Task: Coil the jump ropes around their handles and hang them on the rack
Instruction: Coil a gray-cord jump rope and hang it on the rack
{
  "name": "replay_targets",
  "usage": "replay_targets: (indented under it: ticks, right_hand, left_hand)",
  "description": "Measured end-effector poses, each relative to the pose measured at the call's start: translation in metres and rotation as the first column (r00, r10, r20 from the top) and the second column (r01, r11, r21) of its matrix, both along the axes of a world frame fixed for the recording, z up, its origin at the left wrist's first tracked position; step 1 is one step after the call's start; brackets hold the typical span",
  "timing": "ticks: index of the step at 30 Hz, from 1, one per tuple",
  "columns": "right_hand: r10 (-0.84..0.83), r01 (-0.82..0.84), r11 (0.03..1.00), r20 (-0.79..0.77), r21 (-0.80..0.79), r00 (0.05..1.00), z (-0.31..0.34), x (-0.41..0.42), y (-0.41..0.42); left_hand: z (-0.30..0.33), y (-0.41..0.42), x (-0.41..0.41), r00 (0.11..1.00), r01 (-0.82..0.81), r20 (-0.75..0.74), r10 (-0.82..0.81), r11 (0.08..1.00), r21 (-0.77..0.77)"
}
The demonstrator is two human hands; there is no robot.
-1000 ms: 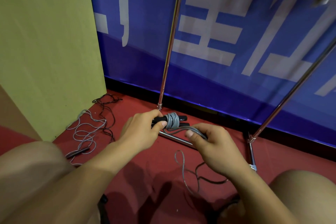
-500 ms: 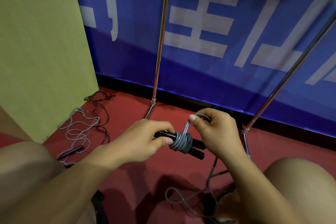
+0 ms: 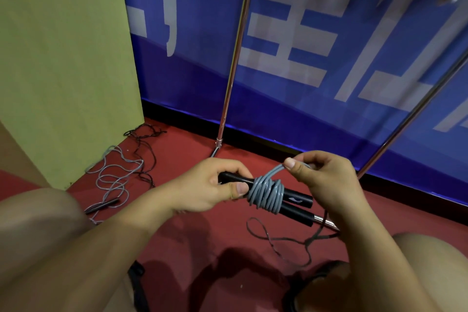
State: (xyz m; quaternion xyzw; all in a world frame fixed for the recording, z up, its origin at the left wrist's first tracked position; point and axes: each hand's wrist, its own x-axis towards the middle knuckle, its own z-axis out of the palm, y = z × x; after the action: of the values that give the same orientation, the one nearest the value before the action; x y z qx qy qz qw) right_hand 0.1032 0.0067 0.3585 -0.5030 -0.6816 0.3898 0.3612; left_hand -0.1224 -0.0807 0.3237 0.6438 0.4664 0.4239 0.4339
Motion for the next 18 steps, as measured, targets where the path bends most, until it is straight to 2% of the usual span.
replay_targets:
  ticks: [5, 8, 10, 14, 18]
  right_hand:
    - [0.113, -0.125, 0.988, -0.123, -0.096, 0.986, -0.002, -0.003, -0.006]
    - [0.169, -0.169, 0.986, -0.018, -0.003, 0.985, -0.005, -0.009, -0.008]
    - [0.166, -0.165, 0.986, 0.03, -0.033, 0.986, -0.01, -0.017, -0.013]
    - [0.261, -0.28, 0.919, -0.102, -0.277, 0.96, -0.013, -0.027, -0.023]
    - [0.315, -0.328, 0.899, -0.092, -0.289, 0.945, -0.015, -0.027, -0.024]
  left_hand:
    - [0.003, -0.002, 0.004, 0.959, 0.014, 0.285, -0.001, 0.999, -0.043]
    - [0.002, 0.0, 0.005, 0.912, -0.053, 0.403, 0.079, 0.996, -0.075]
    - [0.003, 0.001, 0.006, 0.863, -0.113, 0.479, 0.158, 0.986, -0.122]
    - [0.005, 0.005, 0.007, 0.761, -0.265, 0.55, 0.344, 0.939, -0.22]
    - [0.004, 0.01, 0.003, 0.664, -0.363, 0.573, 0.48, 0.877, -0.314]
